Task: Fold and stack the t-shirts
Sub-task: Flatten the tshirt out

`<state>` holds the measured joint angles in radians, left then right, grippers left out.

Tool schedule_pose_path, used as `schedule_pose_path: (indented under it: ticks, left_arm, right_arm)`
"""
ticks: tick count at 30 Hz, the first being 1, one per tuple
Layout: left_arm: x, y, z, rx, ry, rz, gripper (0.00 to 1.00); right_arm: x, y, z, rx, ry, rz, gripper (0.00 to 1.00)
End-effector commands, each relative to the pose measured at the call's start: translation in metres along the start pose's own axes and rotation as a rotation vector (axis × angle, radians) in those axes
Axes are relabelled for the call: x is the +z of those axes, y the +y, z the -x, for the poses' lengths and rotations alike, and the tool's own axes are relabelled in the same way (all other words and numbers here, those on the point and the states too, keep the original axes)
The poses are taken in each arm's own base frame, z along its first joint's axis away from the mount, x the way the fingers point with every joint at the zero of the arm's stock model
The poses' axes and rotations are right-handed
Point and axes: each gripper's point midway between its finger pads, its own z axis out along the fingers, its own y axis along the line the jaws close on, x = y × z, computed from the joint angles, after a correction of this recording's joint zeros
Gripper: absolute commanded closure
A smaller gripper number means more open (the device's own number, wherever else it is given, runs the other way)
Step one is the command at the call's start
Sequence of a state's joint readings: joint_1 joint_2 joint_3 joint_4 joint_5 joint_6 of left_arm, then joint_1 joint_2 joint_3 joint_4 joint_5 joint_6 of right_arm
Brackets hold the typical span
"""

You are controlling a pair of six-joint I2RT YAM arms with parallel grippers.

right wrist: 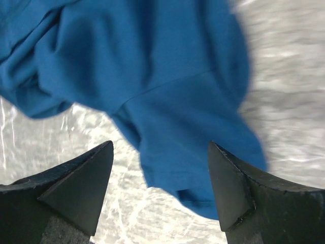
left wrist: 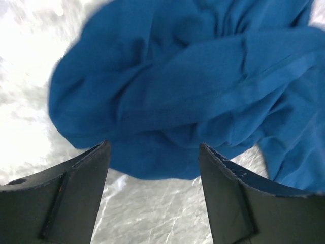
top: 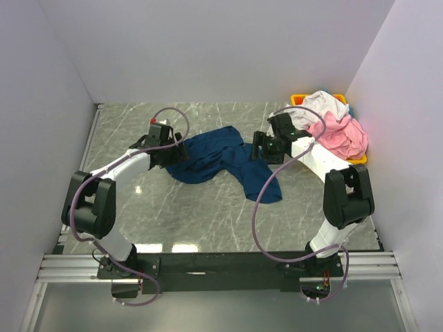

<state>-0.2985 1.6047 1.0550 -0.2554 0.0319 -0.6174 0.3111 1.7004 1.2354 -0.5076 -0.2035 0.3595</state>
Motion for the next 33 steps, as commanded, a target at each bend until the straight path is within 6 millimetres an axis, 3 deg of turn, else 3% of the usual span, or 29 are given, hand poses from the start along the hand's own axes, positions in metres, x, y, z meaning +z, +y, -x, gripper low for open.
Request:
schedule_pose_path:
  ticks: [1, 7, 15, 24, 33]
  left_arm:
    - [0.001, -0.001, -0.004, -0.036, 0.019, 0.010, 0.26]
    - [-0.008, 0.020, -0.025, -0.052, 0.054, 0.077, 0.33]
    - [0.002, 0.045, -0.042, -0.074, 0.082, 0.182, 0.42]
    - [0.017, 0.061, -0.048, -0.061, 0.086, 0.245, 0.52]
    - [0.028, 0.060, -0.045, -0.061, 0.076, 0.226, 0.53]
  right_arm:
    - [-0.002, -0.018, 0.010, 0.047, -0.029, -0.037, 0.19]
    - [-0.007, -0.039, -0.009, 0.071, -0.004, -0.084, 0.19]
    - [-0.007, -0.042, -0.024, 0.100, 0.015, -0.086, 0.19]
    - [-0.013, -0.042, -0.026, 0.110, 0.005, -0.081, 0.20]
    - [-0.012, -0.039, -0.027, 0.115, 0.011, -0.065, 0.20]
